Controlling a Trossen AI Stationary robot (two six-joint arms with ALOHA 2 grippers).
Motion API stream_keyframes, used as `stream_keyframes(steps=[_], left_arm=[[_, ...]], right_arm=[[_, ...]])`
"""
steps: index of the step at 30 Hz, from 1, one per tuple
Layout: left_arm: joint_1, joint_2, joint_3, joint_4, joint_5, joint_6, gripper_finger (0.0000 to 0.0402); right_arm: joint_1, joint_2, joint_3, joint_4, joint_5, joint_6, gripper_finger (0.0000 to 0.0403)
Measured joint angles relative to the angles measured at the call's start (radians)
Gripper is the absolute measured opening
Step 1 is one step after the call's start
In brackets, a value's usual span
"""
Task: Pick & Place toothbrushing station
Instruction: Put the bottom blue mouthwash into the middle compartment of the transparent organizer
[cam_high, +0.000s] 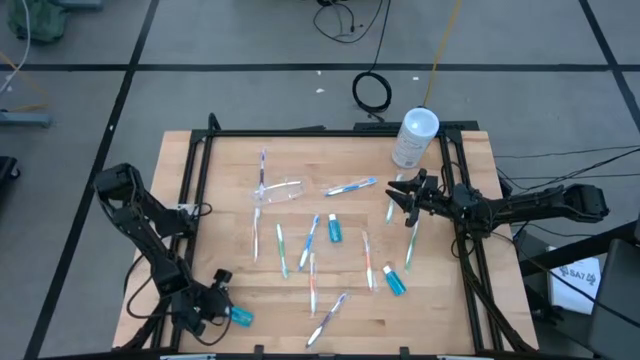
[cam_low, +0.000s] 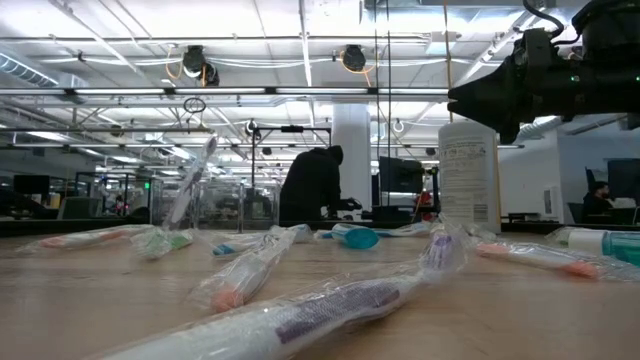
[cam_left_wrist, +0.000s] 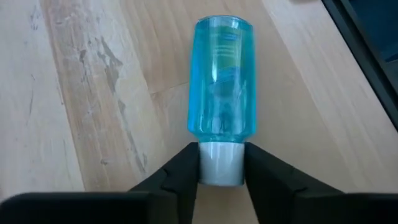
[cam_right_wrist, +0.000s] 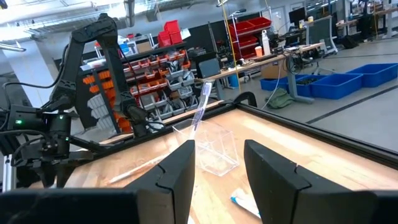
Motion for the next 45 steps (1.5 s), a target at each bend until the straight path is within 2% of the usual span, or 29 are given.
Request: stream_keyframes(steps=[4, 8, 13, 17, 23, 28, 32, 39, 45], left_arm=[[0.003, -0.009, 0.001, -0.003, 0.0, 0.02, 0.0094], [0.022, -0.04, 0.068, -0.117, -0.03, 0.147, 0.009], [0.079, -0.067, 0.265, -0.479, -0.09, 0.461, 0.0098], [0.166, -0.068, 0.425, -0.763, -0.168, 0.705, 0.0098], [0.354, -0.068, 0.593, -0.997, -0.303, 0.971, 0.0098], [0.522, -0.068, 0.681, -1.058, -0.407, 1.18, 0.0098], [0.68, -0.068, 0.698, -1.053, -0.449, 1.33, 0.0098], [0.949, -0.067, 0.698, -1.035, -0.459, 1.545, 0.0098], [1.106, -0.065, 0.698, -1.013, -0.429, 1.669, 0.0098]], right_arm=[[0.0, 0.0, 0.0, 0.0, 0.001, -0.001, 0.013], [0.0, 0.0, 0.0, 0.0, 0.002, -0.003, 0.013], [0.0, 0.0, 0.0, 0.0, 0.004, -0.002, 0.013], [0.0, 0.0, 0.0, 0.0, 0.004, 0.0, 0.013], [0.0, 0.0, 0.0, 0.0, 0.001, 0.0, 0.013], [0.0, 0.0, 0.0, 0.0, 0.001, 0.0, 0.013], [0.0, 0.0, 0.0, 0.0, 0.001, 0.0, 0.013], [0.0, 0.0, 0.0, -0.004, 0.001, -0.008, 0.013], [0.0, 0.0, 0.0, -0.021, 0.001, -0.008, 0.013]])
